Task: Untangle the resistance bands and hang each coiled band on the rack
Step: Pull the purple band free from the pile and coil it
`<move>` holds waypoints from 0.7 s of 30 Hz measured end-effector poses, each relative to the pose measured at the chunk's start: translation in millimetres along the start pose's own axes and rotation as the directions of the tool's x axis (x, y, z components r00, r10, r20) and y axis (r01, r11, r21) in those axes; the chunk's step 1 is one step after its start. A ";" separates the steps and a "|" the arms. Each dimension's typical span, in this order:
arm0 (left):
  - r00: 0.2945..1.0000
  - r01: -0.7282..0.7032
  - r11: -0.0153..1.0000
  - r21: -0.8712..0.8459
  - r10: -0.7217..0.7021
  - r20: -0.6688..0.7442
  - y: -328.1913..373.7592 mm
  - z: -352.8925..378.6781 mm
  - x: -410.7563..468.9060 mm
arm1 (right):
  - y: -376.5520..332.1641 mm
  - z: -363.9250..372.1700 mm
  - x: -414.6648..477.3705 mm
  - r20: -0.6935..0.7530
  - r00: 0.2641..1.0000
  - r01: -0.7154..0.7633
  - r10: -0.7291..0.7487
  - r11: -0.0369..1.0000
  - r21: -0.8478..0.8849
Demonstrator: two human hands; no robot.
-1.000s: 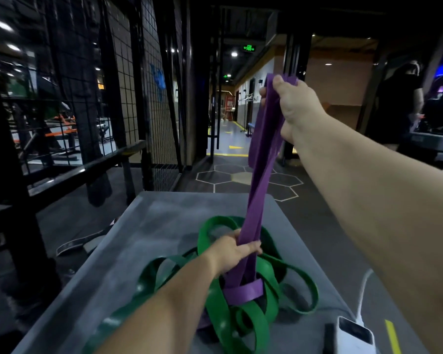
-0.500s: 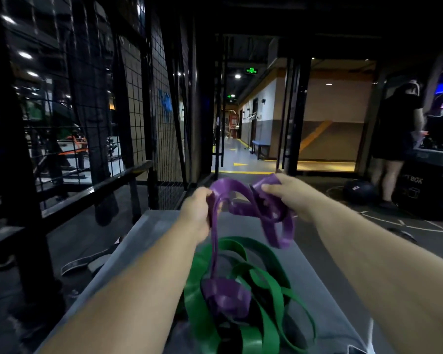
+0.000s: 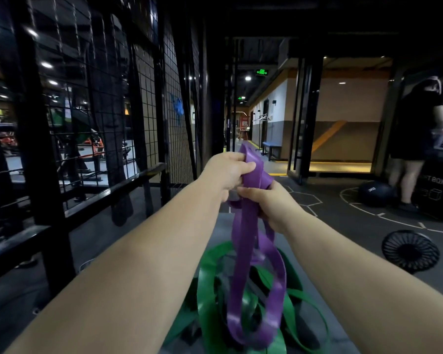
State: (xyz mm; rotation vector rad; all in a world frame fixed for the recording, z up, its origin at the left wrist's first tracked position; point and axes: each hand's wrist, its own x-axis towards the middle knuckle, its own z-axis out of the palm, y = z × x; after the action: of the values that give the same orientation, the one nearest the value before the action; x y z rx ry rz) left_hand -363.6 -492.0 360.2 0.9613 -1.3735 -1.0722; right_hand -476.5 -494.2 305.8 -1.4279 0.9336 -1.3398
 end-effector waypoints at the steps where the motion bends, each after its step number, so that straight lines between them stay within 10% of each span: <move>1: 0.999 -0.010 0.998 0.059 0.012 -0.036 -0.8 -2.1 -1.6 | 0.0 0.6 0.9 -0.020 1.000 -0.007 0.006 1.000 -0.016; 7: 0.858 -0.130 0.809 0.573 0.382 -0.345 -19.7 -13.5 -13.7 | -16.9 6.2 -1.1 -0.071 0.997 0.006 -0.010 0.998 -0.058; 12: 0.988 0.085 0.996 -0.001 -0.084 -0.128 -48.8 -16.1 -29.0 | -48.7 -1.0 -5.9 -0.049 0.999 -0.007 0.003 0.997 -0.078; 21: 0.952 0.284 0.849 -0.446 -0.194 0.237 -13.9 -34.2 -64.3 | -58.5 -2.4 -49.1 0.225 0.974 0.060 -0.001 0.964 -0.257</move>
State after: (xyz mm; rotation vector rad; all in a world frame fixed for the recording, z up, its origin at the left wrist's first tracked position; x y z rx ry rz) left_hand -324.8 -436.6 329.8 0.6858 -1.0661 -1.6358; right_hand -488.5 -431.7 348.1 -1.7619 0.9675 -1.0771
